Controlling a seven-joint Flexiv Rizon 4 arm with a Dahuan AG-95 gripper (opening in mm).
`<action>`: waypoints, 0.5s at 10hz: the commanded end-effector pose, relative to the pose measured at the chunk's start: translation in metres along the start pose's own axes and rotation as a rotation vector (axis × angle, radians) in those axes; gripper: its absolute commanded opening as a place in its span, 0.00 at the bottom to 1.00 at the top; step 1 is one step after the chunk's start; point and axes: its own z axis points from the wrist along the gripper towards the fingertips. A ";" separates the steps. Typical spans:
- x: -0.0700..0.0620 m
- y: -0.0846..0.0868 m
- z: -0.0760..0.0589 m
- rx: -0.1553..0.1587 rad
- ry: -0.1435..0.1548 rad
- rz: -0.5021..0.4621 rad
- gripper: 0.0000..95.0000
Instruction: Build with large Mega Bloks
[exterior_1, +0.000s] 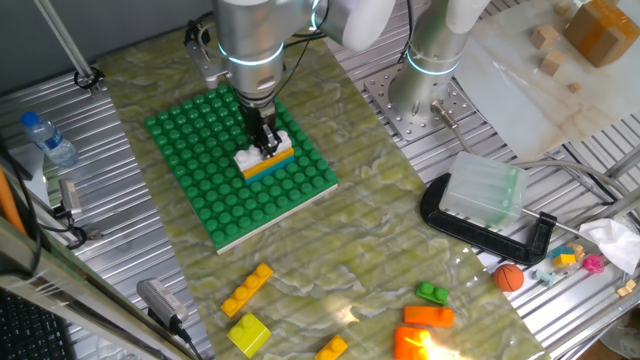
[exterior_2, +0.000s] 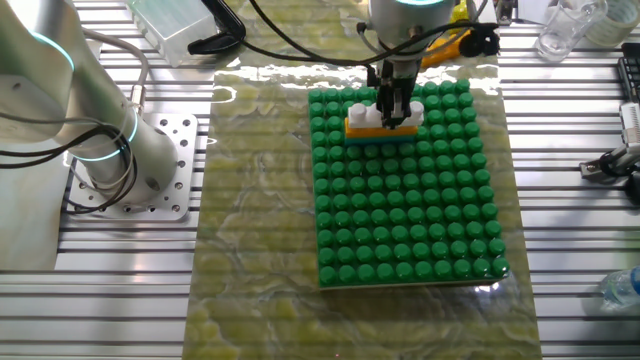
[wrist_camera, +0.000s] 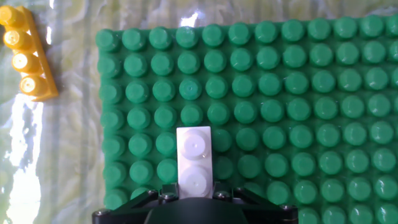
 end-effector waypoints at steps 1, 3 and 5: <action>0.000 0.000 0.000 -0.004 0.008 0.002 0.00; -0.002 0.002 0.002 0.016 0.000 0.008 0.00; -0.006 0.007 0.006 0.021 0.002 0.021 0.00</action>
